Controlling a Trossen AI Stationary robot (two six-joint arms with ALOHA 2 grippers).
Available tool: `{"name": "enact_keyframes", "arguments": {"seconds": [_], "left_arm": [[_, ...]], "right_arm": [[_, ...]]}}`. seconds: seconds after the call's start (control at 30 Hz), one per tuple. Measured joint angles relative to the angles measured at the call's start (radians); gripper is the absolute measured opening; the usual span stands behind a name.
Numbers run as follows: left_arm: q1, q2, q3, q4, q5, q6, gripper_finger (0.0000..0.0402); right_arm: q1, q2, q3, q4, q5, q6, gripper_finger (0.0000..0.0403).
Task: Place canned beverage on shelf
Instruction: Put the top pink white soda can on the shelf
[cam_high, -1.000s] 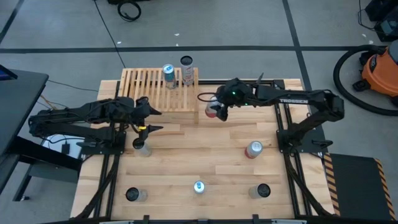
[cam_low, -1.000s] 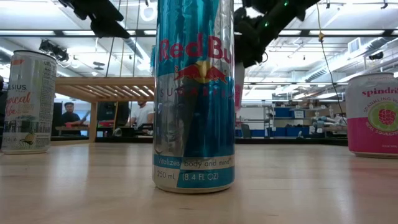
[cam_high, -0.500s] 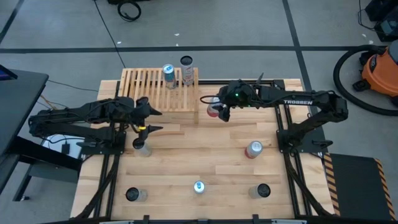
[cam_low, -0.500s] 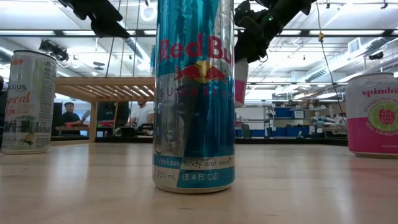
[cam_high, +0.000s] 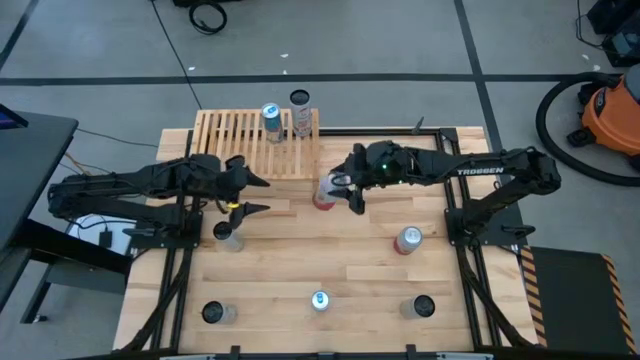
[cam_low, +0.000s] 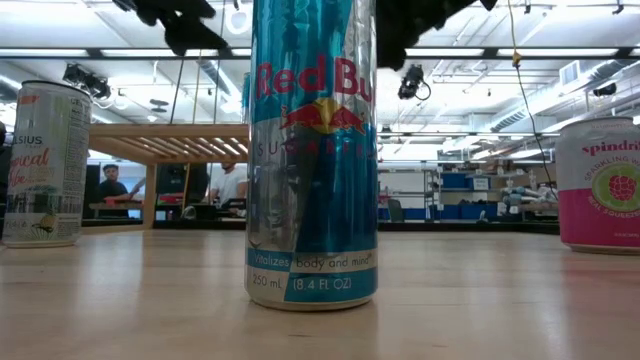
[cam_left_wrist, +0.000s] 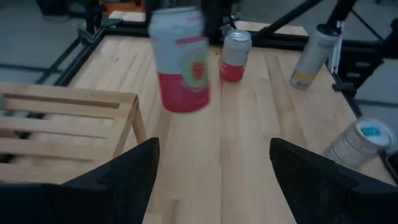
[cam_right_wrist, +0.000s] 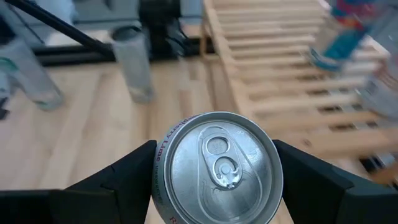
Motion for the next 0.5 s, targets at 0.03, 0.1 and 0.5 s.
{"name": "enact_keyframes", "arguments": {"seconds": [0.03, 0.1, 0.5], "left_arm": [[0.0, 0.015, -0.002, 0.016, 0.001, -0.017, 0.0314], [0.0, 0.046, -0.001, 0.069, 0.015, -0.045, 0.0314], [-0.009, 0.202, -0.001, 0.258, 0.238, -0.182, 0.0314]], "right_arm": [[0.011, 0.008, 0.01, 0.001, -0.004, -0.002, 0.0292], [0.032, 0.023, 0.03, 0.004, -0.009, -0.005, 0.0292], [0.148, 0.15, 0.178, -0.001, -0.091, -0.028, 0.0292]]}}
